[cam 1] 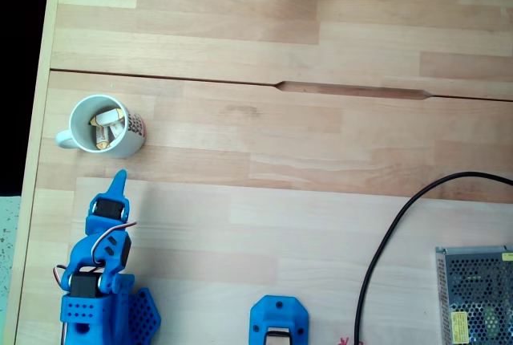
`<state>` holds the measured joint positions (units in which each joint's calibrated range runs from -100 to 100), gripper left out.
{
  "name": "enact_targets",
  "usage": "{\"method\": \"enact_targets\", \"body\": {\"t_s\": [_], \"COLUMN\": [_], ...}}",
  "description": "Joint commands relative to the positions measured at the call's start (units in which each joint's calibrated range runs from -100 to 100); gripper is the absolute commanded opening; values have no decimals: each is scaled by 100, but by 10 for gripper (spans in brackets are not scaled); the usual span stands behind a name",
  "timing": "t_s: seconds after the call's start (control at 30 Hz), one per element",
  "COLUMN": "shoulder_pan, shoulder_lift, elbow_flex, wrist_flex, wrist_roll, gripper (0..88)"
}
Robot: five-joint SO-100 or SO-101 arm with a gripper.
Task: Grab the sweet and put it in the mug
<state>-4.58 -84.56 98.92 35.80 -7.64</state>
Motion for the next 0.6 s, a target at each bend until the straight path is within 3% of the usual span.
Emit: {"method": "enact_targets", "body": {"t_s": [0.0,0.27,0.57], "shoulder_pan": [-87,-109,-109], "shoulder_lift": [-64,-55,-64], "elbow_flex": [54,36,-356], "wrist_flex": [17,65,1138], "wrist_roll": [24,0,-15], "gripper": [35,32,31]}}
